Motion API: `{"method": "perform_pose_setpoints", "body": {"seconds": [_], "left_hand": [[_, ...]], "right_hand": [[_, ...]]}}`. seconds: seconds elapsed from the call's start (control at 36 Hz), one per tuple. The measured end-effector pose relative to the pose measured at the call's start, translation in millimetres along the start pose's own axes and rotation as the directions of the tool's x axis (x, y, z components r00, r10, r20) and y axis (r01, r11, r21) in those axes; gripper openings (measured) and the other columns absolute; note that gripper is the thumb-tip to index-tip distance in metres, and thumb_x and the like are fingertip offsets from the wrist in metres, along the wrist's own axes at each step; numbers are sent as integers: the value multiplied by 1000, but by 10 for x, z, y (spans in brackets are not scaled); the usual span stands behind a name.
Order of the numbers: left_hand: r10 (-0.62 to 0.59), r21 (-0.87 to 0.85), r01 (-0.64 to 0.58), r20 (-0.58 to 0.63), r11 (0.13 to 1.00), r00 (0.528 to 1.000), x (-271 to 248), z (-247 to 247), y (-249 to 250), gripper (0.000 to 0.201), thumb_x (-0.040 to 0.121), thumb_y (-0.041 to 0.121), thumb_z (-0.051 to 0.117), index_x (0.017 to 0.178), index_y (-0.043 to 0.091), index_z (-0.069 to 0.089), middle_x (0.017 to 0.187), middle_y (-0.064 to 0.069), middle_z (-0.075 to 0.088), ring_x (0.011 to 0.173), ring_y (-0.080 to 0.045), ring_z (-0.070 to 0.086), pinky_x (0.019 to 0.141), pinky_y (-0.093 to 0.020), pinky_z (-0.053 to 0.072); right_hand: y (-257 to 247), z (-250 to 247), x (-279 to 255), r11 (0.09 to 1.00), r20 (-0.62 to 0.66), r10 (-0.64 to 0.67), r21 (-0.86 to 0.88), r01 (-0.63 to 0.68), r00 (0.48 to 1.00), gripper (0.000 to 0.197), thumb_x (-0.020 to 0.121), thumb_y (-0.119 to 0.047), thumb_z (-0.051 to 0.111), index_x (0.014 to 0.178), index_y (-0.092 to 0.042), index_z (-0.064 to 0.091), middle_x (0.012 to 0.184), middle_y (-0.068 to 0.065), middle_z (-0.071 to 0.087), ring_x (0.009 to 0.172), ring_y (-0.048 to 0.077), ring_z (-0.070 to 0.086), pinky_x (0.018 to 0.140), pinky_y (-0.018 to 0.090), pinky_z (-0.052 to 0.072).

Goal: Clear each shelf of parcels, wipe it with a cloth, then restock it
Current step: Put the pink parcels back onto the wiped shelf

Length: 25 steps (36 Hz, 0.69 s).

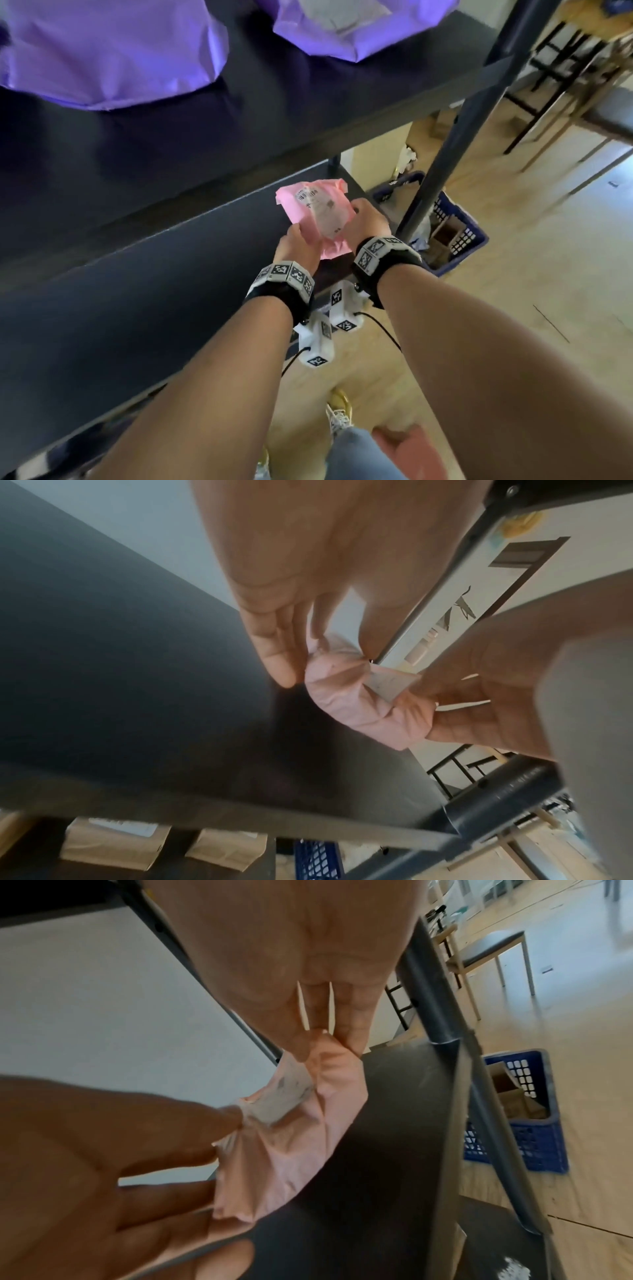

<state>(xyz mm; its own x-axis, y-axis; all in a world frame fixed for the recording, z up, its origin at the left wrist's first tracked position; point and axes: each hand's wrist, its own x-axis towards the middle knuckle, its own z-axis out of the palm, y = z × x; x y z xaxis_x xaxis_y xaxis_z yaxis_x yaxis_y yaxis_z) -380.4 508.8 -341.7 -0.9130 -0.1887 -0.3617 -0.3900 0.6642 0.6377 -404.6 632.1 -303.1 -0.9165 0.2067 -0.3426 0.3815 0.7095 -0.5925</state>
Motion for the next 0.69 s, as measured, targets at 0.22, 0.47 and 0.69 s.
{"method": "perform_pose_setpoints", "body": {"seconds": [0.22,0.47,0.69], "left_hand": [[-73,19,72,55,997,996,186,51,157,39,96,31,43,125,6,52,117,-16,61,108,-34,58,89,-38,46],[-92,50,91,16,995,996,-163,-40,-82,47,96,27,46,138,8,43,137,-13,51,123,-29,50,99,-34,40],[-119,42,124,-115,991,986,-938,-519,-740,47,98,34,44,138,11,43,138,-13,48,122,-29,51,98,-35,42]], "right_hand": [[27,55,333,996,-8,-29,-90,28,1000,46,87,-7,54,132,-12,46,128,14,53,122,32,51,96,40,45],[26,180,21,981,-76,-119,-161,106,990,50,89,-13,54,138,-10,42,135,14,40,130,30,34,104,41,38],[-125,560,-859,953,0,-229,-202,224,973,46,88,-7,52,133,-9,45,138,17,39,124,34,44,97,38,43]]}}
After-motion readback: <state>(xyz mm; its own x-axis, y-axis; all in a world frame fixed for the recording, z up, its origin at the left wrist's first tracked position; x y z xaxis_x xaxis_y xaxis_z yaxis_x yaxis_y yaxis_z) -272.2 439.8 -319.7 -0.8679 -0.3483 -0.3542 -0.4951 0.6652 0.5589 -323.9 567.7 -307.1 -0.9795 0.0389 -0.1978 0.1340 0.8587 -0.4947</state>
